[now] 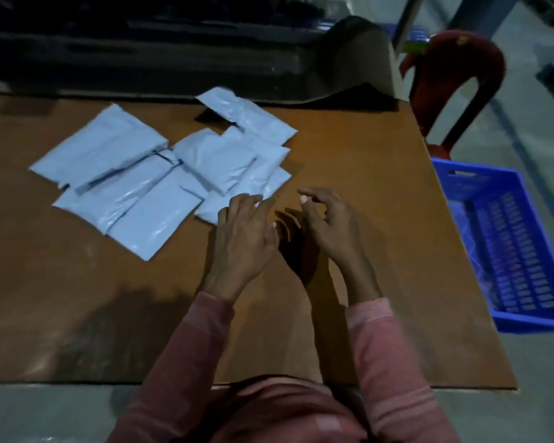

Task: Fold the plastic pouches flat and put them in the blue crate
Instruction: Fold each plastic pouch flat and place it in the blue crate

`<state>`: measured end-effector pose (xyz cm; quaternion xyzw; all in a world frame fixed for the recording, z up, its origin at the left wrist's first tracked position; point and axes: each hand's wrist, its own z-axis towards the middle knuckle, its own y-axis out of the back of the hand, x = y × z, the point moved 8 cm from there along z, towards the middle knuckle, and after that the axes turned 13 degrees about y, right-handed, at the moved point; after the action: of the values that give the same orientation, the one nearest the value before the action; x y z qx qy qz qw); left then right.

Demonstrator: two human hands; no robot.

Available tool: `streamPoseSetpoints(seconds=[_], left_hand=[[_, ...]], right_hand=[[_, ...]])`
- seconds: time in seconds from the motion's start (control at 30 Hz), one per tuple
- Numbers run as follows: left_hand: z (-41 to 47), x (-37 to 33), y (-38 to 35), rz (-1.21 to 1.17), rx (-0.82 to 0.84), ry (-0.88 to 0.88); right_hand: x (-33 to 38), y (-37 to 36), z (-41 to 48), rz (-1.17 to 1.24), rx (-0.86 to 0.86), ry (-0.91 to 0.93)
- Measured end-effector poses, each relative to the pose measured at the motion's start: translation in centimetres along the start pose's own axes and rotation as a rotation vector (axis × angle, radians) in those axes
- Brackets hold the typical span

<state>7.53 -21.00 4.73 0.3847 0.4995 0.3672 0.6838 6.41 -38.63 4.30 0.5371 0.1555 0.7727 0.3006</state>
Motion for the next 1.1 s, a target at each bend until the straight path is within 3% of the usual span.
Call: streamPoseSetpoints(seconds=[0.17, 0.4, 0.5, 0.73, 0.83, 1.1], left_hand=[[1.1, 6.3, -0.1, -0.083, -0.003, 0.179], [2.1, 9.2, 0.6, -0.132, -0.012, 0.244], [2.3, 9.4, 0.5, -0.175, 0.007, 0.259], [1.6, 5.9, 2.9, -0.238, -0.156, 0.165], [1.0, 2.9, 3.0, -0.207, -0.141, 0.072], [0.2, -2.0, -0.4, -0.088, -0.123, -0.213]], right_hand=[[2.7, -6.2, 3.1, -0.010, 0.042, -0.018], [2.2, -12.4, 8.5, -0.033, 0.009, -0.391], [1.9, -12.8, 9.1, 0.037, -0.047, -0.434], [1.9, -7.2, 5.6, 0.626, -0.275, -0.468], [0.9, -2.9, 2.4, 0.783, -0.346, -0.515], [-3.7, 3.9, -6.2, 0.692, -0.483, -0.721]])
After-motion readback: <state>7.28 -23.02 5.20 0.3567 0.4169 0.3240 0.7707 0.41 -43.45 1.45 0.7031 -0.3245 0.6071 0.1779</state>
